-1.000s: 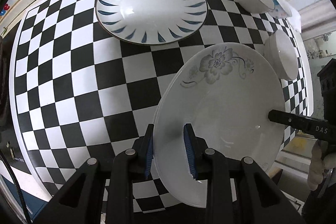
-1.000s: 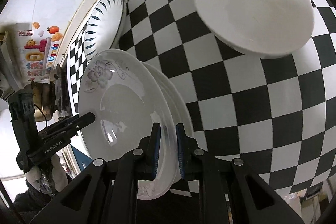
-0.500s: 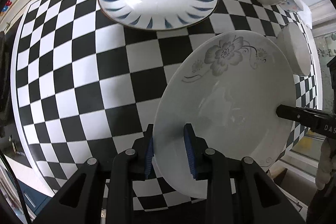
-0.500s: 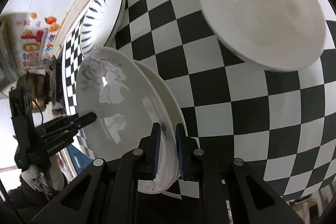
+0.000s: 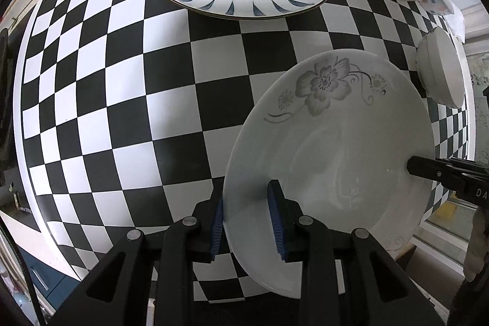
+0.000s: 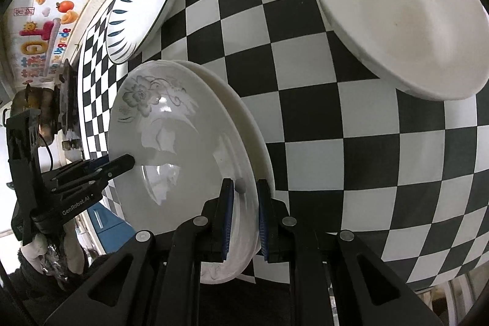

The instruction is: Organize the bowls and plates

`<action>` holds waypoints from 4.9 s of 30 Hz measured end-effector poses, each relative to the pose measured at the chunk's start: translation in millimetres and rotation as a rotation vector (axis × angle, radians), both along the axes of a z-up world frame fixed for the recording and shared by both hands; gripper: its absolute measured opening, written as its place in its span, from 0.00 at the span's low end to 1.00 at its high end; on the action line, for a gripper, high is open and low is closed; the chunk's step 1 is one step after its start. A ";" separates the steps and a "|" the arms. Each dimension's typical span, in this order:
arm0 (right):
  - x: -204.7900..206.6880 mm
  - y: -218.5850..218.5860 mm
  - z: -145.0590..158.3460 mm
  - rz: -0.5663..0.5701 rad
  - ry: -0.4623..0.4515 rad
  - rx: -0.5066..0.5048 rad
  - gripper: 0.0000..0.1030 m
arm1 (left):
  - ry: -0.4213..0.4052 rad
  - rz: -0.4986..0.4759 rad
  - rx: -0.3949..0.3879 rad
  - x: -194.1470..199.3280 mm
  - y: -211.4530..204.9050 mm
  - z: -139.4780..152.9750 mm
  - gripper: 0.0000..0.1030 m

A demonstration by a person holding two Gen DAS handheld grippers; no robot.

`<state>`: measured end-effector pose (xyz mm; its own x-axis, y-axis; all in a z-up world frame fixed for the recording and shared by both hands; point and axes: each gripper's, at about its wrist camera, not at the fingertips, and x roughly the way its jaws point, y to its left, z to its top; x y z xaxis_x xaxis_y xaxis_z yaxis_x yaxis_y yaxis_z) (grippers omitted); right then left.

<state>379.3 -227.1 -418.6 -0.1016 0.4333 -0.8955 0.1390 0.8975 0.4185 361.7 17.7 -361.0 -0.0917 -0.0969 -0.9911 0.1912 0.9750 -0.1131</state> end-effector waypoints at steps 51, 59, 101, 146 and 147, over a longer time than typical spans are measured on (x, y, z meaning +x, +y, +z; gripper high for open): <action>43.6 17.9 70.1 0.059 -0.062 -0.128 0.48 | -0.139 0.024 -0.101 36.6 27.0 68.5 0.31; 119.4 30.8 71.4 -0.046 -0.135 -0.015 0.52 | -0.136 0.145 -0.132 120.8 65.4 61.1 0.33; 151.9 44.1 58.3 -0.059 -0.257 -0.039 0.12 | -0.197 0.024 -0.164 156.3 57.0 61.3 0.14; -15.9 -6.1 33.2 -0.084 -0.141 -0.054 0.12 | -0.059 -0.138 -0.095 2.7 5.4 19.7 0.15; -15.3 -5.4 31.3 -0.082 -0.136 -0.054 0.12 | -0.054 -0.137 -0.090 2.4 5.3 17.5 0.15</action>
<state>364.1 -232.5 -387.2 0.0563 0.3857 -0.9209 0.1580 0.9073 0.3897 364.2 23.0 -343.5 -0.0566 -0.1762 -0.9827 0.3298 0.9257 -0.1850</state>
